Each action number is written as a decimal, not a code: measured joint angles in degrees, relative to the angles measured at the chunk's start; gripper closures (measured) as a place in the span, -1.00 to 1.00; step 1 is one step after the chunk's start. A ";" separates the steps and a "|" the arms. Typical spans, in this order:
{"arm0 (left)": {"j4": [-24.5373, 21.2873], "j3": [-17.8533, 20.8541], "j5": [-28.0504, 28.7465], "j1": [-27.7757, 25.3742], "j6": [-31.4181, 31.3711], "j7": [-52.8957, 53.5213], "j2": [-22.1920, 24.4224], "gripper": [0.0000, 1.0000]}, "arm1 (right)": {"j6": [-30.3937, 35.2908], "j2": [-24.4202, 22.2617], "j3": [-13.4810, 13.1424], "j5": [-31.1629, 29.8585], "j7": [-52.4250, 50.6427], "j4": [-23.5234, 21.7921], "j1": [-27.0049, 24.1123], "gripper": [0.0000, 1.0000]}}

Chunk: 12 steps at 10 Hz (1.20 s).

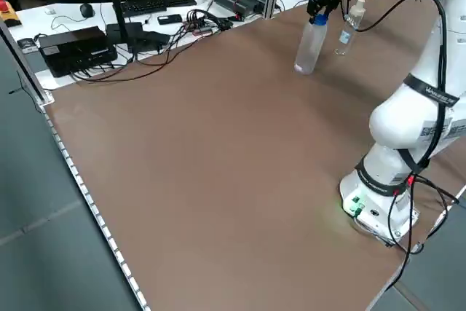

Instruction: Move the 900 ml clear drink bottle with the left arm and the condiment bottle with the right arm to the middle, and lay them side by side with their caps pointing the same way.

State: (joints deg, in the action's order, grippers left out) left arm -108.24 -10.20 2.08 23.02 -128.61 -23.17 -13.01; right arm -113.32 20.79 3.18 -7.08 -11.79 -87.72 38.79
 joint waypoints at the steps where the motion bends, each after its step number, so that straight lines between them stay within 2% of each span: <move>1: 0.09 0.06 -0.03 -0.07 0.27 -1.89 0.03 -0.35 | 0.01 0.00 0.01 -0.05 -5.71 -0.01 0.02 -0.97; 5: 4.98 0.43 -0.13 -0.58 8.09 -24.34 0.58 -0.35 | 0.02 0.00 -0.79 -0.14 -27.71 0.00 -0.81 -0.97; 7: 5.87 0.51 -0.13 -0.58 8.64 -36.69 0.75 -0.35 | 0.02 0.00 -0.92 -0.11 -37.39 0.00 -2.50 -0.97; 9: 5.98 0.66 -0.13 -1.18 8.91 -48.89 0.69 -0.35 | 0.03 0.00 -0.86 -0.11 -43.89 0.00 -2.63 -0.97; 12: 6.30 0.73 -0.14 -1.99 8.94 -65.26 -0.26 -0.35 | 0.04 0.05 -0.23 -0.10 -47.39 0.00 -1.99 -0.96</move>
State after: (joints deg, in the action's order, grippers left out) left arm -101.94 -9.47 1.94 21.03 -119.67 -88.43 -13.28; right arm -113.28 20.84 2.94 -7.18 -59.18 -87.72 36.80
